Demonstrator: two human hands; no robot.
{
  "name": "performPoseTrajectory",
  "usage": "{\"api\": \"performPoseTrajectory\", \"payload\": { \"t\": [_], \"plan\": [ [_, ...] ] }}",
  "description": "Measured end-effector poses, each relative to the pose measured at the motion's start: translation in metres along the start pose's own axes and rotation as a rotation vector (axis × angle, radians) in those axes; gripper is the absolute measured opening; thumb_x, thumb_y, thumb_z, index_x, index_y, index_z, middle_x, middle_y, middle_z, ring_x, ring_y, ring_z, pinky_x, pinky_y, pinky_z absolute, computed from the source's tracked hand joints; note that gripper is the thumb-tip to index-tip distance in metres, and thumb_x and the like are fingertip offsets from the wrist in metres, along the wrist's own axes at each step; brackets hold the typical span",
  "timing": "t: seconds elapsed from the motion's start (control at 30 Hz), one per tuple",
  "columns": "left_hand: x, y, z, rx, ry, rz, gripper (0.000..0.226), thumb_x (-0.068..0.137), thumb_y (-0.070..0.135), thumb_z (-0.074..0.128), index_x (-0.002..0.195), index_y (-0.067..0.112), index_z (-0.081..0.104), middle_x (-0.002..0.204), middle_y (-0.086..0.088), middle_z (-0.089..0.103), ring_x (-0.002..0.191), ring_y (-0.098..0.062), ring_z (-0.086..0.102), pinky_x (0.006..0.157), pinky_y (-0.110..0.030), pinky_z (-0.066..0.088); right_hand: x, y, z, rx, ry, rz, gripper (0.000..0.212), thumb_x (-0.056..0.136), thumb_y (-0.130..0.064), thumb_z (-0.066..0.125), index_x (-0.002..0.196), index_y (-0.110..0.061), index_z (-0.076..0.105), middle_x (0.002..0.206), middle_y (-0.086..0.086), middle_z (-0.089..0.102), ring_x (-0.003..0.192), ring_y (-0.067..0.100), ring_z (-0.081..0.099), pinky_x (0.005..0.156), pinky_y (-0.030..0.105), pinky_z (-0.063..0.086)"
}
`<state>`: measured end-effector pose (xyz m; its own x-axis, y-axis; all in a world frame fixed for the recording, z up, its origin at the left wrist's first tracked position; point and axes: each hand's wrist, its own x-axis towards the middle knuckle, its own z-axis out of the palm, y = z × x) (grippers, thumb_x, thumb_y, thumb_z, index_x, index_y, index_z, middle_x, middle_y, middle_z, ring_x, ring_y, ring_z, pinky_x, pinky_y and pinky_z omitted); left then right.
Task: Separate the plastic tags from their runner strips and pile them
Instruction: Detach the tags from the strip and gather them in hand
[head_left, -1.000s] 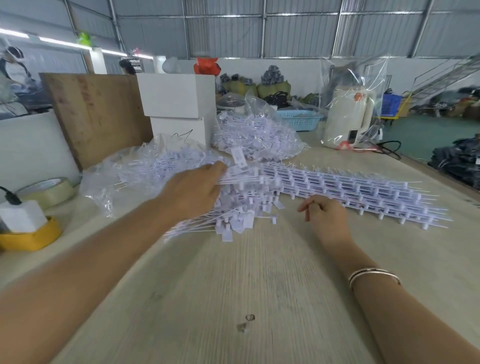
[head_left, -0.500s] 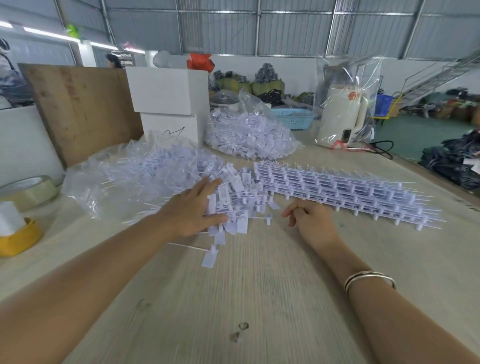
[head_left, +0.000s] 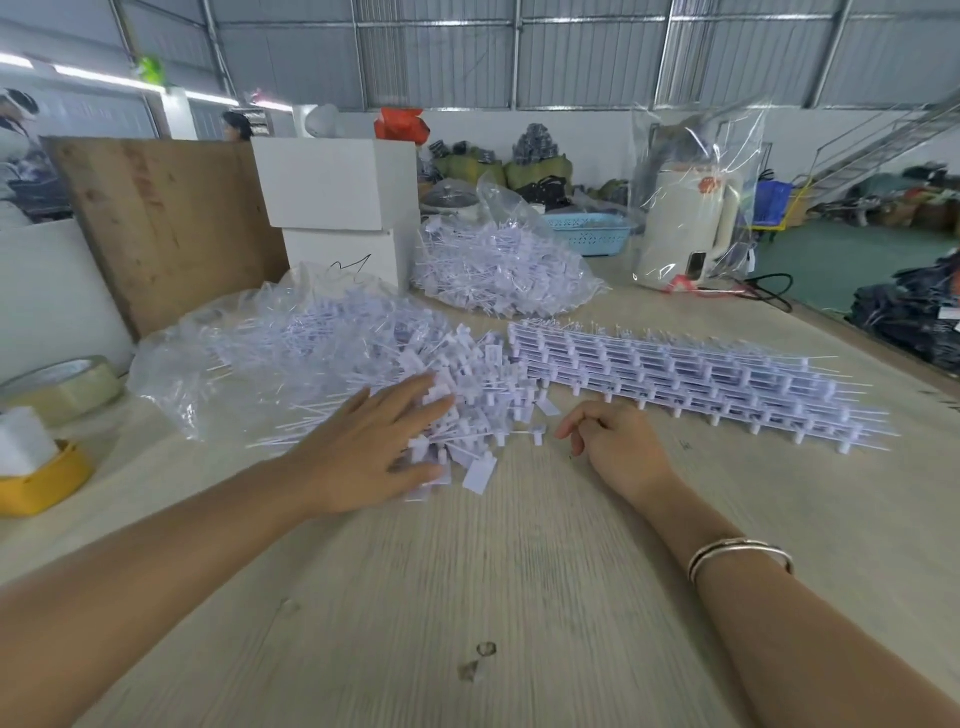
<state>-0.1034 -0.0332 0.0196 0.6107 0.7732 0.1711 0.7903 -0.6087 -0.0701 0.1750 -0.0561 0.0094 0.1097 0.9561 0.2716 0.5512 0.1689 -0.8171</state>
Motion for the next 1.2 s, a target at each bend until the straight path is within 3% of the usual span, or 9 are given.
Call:
{"api": "performPoseTrajectory", "payload": {
  "t": [0.2,0.4,0.53,0.67,0.77,0.87,0.97,1.07,1.2],
  "plan": [
    [0.018,0.001,0.002,0.022,0.241,-0.201,0.081,0.081,0.07,0.008,0.151,0.028,0.008,0.159,0.003,0.005,0.145,-0.015,0.004,0.116,-0.036,0.003,-0.002,-0.003,0.0,0.028,-0.018,0.02,0.045,0.088,0.003,0.037,0.062,-0.022,0.065,0.061,0.004,0.061,0.035,0.003,0.038,0.038,0.014,0.031],
    [0.047,0.01,0.012,-0.238,0.021,-0.331,0.096,0.072,0.08,0.018,0.149,0.029,-0.01,0.159,0.006,-0.008,0.146,-0.014,-0.006,0.116,-0.044,-0.01,-0.004,-0.004,-0.002,0.038,-0.031,0.029,0.045,0.089,0.003,0.037,0.063,-0.021,0.065,0.063,0.005,0.061,0.036,0.004,0.037,0.038,0.014,0.031],
    [0.038,0.01,-0.001,-0.344,0.35,-0.307,0.1,0.072,0.088,0.02,0.15,0.027,0.01,0.158,0.007,0.009,0.145,-0.008,0.0,0.114,-0.036,-0.016,-0.002,-0.002,0.0,0.046,-0.044,0.033,0.045,0.09,0.003,0.037,0.064,-0.02,0.065,0.062,0.004,0.06,0.036,0.004,0.036,0.038,0.015,0.031],
    [0.039,0.021,-0.015,-0.26,0.489,-0.285,0.08,0.083,0.069,0.044,0.144,0.017,0.034,0.153,0.005,0.025,0.14,-0.015,0.016,0.113,-0.037,0.009,-0.003,-0.002,0.0,0.057,-0.055,0.04,0.043,0.09,0.003,0.036,0.067,-0.018,0.066,0.061,0.003,0.059,0.034,0.003,0.035,0.037,0.015,0.03],
    [0.046,0.025,-0.012,-0.184,0.322,-0.339,0.075,0.088,0.06,0.044,0.146,0.015,0.029,0.155,0.002,0.02,0.141,-0.018,0.014,0.113,-0.039,0.011,-0.003,-0.003,-0.001,0.049,-0.051,0.039,0.044,0.09,0.003,0.036,0.067,-0.018,0.066,0.061,0.001,0.059,0.035,0.003,0.036,0.038,0.015,0.031],
    [0.045,0.021,-0.005,-0.399,0.078,-0.454,0.094,0.08,0.07,0.045,0.149,0.014,0.014,0.157,-0.001,0.014,0.143,-0.021,0.015,0.115,-0.043,0.012,-0.003,-0.004,-0.002,0.041,-0.056,0.037,0.043,0.09,0.003,0.037,0.067,-0.019,0.066,0.062,0.001,0.059,0.035,0.003,0.037,0.038,0.014,0.031],
    [0.042,0.021,-0.008,-0.528,0.184,-0.566,0.113,0.065,0.082,0.043,0.15,0.016,0.01,0.157,-0.002,0.015,0.143,-0.025,0.012,0.113,-0.045,0.015,-0.003,-0.004,-0.001,0.044,-0.063,0.043,0.043,0.089,0.003,0.037,0.066,-0.019,0.065,0.063,0.002,0.059,0.035,0.002,0.037,0.038,0.014,0.031],
    [0.046,0.034,-0.018,-0.324,0.405,-0.545,0.076,0.079,0.069,0.046,0.139,0.022,0.04,0.14,0.001,0.033,0.131,-0.02,0.022,0.105,-0.038,0.019,-0.002,-0.002,0.001,0.05,-0.075,0.052,0.043,0.089,0.002,0.036,0.068,-0.019,0.067,0.063,0.002,0.06,0.045,0.009,0.042,0.041,0.015,0.033],
    [0.065,0.074,-0.035,-0.658,0.388,-0.333,0.008,0.09,0.033,0.056,0.096,0.031,0.061,0.101,0.015,0.052,0.101,0.001,0.05,0.079,-0.013,0.034,-0.003,0.0,0.001,0.033,-0.079,0.049,0.042,0.088,0.001,0.037,0.069,-0.019,0.068,0.063,0.001,0.06,0.048,0.012,0.043,0.042,0.015,0.034]
  ]
}}
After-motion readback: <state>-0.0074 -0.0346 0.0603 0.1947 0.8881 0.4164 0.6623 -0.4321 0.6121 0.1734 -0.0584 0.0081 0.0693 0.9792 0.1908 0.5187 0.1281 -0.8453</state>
